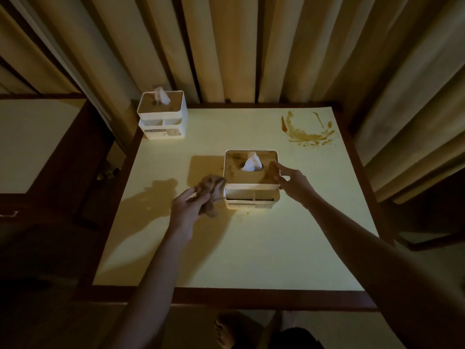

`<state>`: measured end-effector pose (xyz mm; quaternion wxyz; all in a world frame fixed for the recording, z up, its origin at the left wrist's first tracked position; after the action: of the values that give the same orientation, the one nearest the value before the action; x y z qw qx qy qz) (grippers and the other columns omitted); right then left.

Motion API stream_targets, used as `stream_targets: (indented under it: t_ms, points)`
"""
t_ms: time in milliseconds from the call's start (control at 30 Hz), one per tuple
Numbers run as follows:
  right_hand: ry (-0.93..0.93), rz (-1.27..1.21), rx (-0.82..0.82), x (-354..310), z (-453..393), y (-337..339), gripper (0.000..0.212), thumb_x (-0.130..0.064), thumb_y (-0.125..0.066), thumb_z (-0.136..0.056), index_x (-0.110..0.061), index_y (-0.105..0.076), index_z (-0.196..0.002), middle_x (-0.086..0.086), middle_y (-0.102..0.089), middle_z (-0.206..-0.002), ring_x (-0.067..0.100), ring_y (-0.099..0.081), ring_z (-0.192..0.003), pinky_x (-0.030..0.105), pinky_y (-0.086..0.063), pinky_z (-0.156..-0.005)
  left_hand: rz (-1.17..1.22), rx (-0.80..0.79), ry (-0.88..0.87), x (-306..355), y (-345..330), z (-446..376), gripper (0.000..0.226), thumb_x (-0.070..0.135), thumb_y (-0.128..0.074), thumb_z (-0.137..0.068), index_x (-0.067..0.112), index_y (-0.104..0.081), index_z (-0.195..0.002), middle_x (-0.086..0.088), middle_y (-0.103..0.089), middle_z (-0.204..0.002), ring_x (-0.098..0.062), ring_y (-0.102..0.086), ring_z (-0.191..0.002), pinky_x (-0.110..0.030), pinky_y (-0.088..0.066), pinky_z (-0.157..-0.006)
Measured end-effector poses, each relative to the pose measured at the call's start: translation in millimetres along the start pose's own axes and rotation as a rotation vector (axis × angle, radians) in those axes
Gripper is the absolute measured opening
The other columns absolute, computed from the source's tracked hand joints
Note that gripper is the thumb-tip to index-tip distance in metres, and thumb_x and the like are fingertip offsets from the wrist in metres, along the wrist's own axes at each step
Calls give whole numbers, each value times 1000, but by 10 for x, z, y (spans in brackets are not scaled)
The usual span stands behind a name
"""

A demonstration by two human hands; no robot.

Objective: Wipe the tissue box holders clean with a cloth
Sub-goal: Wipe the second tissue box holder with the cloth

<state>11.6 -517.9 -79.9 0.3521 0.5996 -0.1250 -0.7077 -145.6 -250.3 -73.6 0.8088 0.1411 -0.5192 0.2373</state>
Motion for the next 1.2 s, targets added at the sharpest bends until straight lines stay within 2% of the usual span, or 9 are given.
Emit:
stream_targets:
  t_ms: [133,333,433,533,600,700,900,1067,1200]
  points:
    - [66,-33,-46,34,91,198,44,-27,-50,-97,-35,-42,-140,-4,-59,-129,17,-69,-86,26,-51,-74,19,-96,-85,329,-444,212,22,4,-68,-84,22,-63,-96,-4,-69,-86,-7,-66,-70,-23,-56,-66]
    - [0,134,47,803,138,1056,32,-13,-53,-93,-17,-64,-122,5,-67,-120,17,-65,-89,8,-39,-60,-222,-114,-151,561,-1408,428,40,20,-77,-78,20,-61,-114,1,-64,-102,-11,-63,-85,-25,-52,-73]
    - [-39,184,96,1204,90,1606,33,-13,-49,-95,-17,-60,-126,8,-65,-122,21,-64,-92,19,-43,-68,-265,-152,-168,624,-2139,503,41,25,-78,-77,22,-60,-113,4,-63,-102,-10,-62,-91,-28,-53,-80]
    - [-26,280,10,1504,-117,1903,44,-20,-47,-97,-19,-43,-141,10,-50,-139,27,-57,-115,31,-46,-88,-229,-130,-160,535,-2774,400,20,21,-78,-76,24,-63,-88,4,-66,-97,-15,-64,-92,-39,-55,-87]
    - [34,350,-54,1624,-311,2001,54,-27,-47,-98,-18,-29,-148,10,-31,-153,28,-36,-137,39,-33,-109,-210,-71,-128,411,-3063,246,17,21,-80,-74,22,-66,-85,0,-70,-92,-17,-66,-89,-44,-56,-85]
    - [74,451,-115,1742,-577,2059,65,-39,-41,-99,-19,-10,-153,4,-4,-160,24,-2,-147,47,-12,-118,-186,55,-111,302,-3270,-20,20,22,-81,-72,17,-69,-86,-3,-71,-88,-17,-66,-83,-47,-56,-83]
    - [98,511,-197,1757,-999,1861,74,-44,-36,-99,-17,8,-152,3,16,-159,23,18,-145,49,-4,-117,-406,288,-230,485,-3321,-497,26,19,-75,-75,6,-67,-97,-7,-69,-98,-19,-63,-90,-23,-43,-68]
    - [52,544,-181,1882,-1249,1673,79,-49,-32,-98,-12,17,-149,6,24,-157,24,23,-143,42,4,-117,-645,324,-354,600,-3419,-894,14,5,-66,-76,11,-54,-74,-4,-56,-74,-14,-53,-72,-7,-32,-51]
    - [87,545,-33,2045,-1211,1607,82,-58,-22,-96,-4,6,-150,15,8,-159,30,9,-146,44,0,-117,-837,390,-312,372,-3366,-1254,19,15,-67,-78,11,-56,-93,-11,-53,-109,-25,-49,-105,-31,-40,-85]
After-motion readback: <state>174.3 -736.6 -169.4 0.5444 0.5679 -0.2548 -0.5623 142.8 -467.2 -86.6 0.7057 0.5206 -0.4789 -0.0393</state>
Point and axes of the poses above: each hand's wrist, its own z-axis away from the middle knuckle, its own y-axis out of the back of the hand, x = y × z, the point moved 10 cm from there along -z, towards the middle knuckle
